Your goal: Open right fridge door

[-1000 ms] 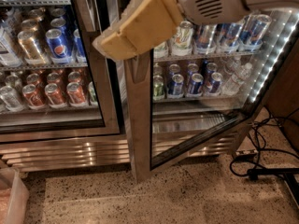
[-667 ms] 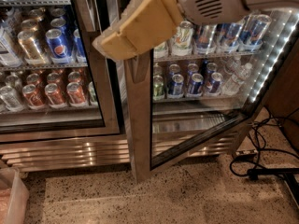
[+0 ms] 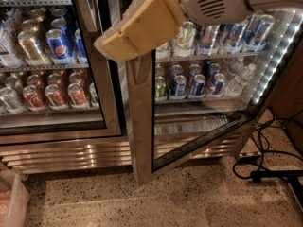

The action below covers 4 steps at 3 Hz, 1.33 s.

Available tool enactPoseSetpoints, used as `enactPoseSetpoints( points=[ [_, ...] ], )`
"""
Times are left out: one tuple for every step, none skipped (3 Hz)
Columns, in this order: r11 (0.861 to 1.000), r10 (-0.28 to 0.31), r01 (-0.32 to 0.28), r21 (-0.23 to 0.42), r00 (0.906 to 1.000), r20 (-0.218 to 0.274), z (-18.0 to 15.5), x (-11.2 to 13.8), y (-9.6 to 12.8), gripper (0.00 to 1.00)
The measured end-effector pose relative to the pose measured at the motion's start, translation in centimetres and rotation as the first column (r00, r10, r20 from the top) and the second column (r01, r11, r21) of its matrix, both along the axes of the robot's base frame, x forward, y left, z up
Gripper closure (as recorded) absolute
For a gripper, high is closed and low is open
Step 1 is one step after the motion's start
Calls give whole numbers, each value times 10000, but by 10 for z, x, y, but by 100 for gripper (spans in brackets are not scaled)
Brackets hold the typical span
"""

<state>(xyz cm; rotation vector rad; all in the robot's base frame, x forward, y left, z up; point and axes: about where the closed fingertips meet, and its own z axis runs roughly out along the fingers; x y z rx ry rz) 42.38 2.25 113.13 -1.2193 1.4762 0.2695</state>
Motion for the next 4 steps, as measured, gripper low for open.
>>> enactPoseSetpoints(
  points=[
    [10000, 0, 0, 0, 10000, 0, 0, 0, 0, 0],
    [10000, 0, 0, 0, 10000, 0, 0, 0, 0, 0],
    [10000, 0, 0, 0, 10000, 0, 0, 0, 0, 0],
    [10000, 0, 0, 0, 10000, 0, 0, 0, 0, 0]
  ],
)
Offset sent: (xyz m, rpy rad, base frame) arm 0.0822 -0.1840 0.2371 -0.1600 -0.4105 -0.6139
